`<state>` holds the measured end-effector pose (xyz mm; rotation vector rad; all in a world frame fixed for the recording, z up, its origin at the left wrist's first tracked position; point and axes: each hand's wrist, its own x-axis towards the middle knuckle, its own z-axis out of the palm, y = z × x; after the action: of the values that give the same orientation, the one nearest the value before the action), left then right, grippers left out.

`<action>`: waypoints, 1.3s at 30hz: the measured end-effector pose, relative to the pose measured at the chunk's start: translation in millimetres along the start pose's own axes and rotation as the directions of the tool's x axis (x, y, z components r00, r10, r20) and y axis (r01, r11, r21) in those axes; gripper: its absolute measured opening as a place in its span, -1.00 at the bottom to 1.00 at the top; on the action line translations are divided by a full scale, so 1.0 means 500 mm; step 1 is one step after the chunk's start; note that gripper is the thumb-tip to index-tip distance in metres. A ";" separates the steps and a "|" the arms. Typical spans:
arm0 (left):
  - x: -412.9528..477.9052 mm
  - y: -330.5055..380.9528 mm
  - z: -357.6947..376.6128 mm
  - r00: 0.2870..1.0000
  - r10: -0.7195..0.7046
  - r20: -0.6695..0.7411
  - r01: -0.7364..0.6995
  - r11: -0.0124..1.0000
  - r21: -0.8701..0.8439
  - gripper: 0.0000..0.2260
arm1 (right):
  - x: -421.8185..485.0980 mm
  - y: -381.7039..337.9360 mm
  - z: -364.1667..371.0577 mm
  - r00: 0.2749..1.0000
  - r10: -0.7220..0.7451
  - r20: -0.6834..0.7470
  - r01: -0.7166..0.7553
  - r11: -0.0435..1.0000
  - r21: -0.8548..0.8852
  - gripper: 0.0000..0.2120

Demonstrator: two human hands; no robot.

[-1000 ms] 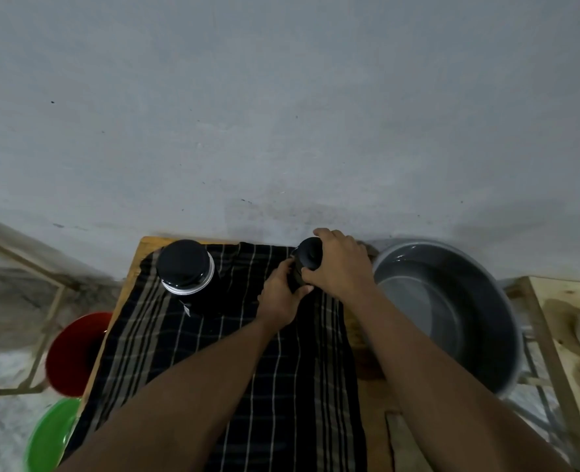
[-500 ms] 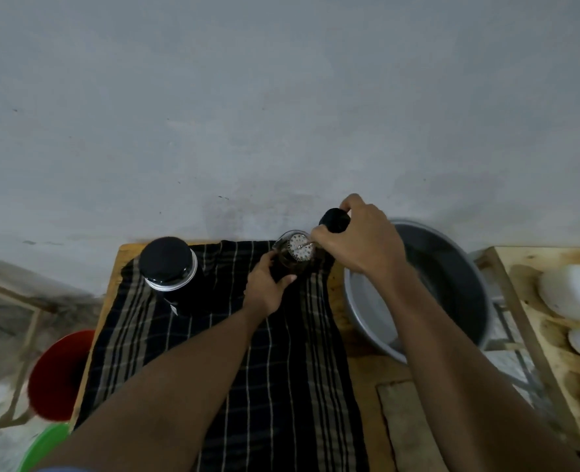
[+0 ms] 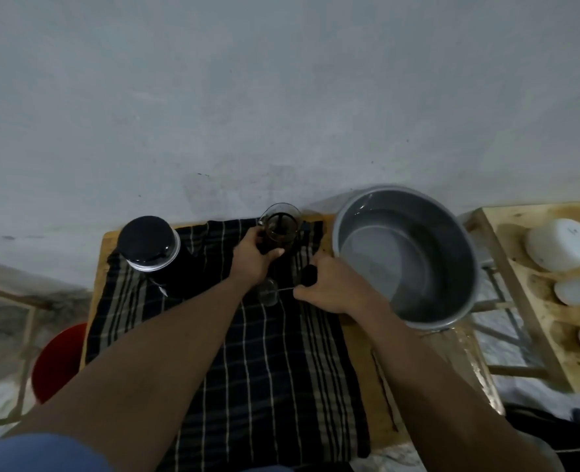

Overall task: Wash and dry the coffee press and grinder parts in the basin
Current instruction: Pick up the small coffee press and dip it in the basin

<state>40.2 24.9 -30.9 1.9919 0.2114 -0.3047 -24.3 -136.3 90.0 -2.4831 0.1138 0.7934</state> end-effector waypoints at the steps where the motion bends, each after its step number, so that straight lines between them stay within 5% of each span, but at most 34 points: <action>1: 0.000 0.000 0.000 1.000 0.001 0.002 -0.001 1.000 -0.003 -0.47 | 0.008 0.008 0.019 1.000 0.005 0.006 -0.005 0.999 0.046 -0.53; 8: 0.009 -0.007 -0.014 0.999 -0.039 0.004 0.039 0.998 -0.050 -0.48 | 0.051 0.043 0.086 0.995 0.080 0.065 -0.099 0.921 0.377 -0.37; 12: 0.011 -0.004 -0.011 0.998 -0.054 0.011 0.055 0.996 -0.072 -0.47 | 0.055 0.054 0.095 0.989 0.120 0.082 -0.145 0.860 0.489 -0.43; 32: 0.014 -0.013 -0.003 0.999 -0.013 0.043 0.015 0.999 -0.047 -0.34 | 0.079 0.070 0.116 0.999 0.043 -0.019 -0.026 0.842 0.539 -0.49; 39: 0.023 -0.009 0.011 1.000 0.004 0.004 -0.004 0.999 -0.050 -0.46 | 0.154 0.030 0.098 0.986 0.048 -0.162 0.061 0.793 0.606 -0.23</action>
<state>49.0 21.9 -40.6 1.9415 0.2107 -0.2987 10.2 -118.4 5.9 -1.9161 0.3641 0.4380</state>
